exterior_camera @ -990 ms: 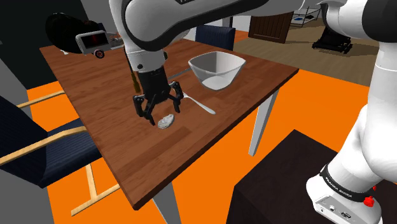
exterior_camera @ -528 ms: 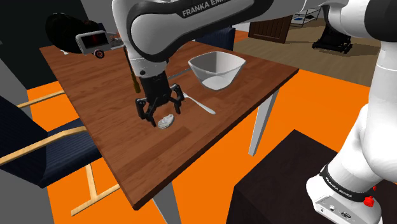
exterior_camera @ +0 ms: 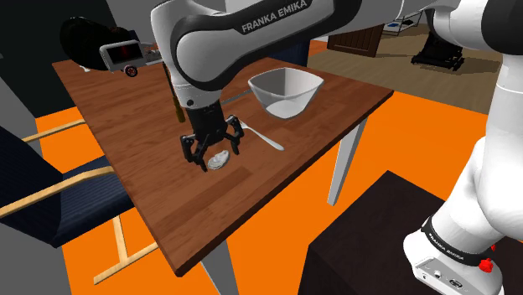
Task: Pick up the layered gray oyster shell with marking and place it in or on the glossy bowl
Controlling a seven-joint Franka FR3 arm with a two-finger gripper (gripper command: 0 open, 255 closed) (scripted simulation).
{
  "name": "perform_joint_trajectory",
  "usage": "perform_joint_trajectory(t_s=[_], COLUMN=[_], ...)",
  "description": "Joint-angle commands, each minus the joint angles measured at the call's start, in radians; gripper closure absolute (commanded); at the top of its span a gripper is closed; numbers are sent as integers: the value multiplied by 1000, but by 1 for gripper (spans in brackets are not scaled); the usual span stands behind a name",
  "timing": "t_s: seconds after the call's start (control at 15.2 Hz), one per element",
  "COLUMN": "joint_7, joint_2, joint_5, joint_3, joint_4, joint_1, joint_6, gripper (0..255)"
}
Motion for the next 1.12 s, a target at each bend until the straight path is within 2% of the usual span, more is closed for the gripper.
perform_joint_trajectory(t_s=[0.0,0.07,0.66,1.06], joint_7=[0,0,0,2], joint_2=[0,0,0,-11], joint_5=[0,0,0,4], joint_3=[0,0,0,3], joint_4=[0,0,0,66], joint_1=[0,0,0,1], joint_6=[0,0,0,-76], gripper=[0,255,255,255])
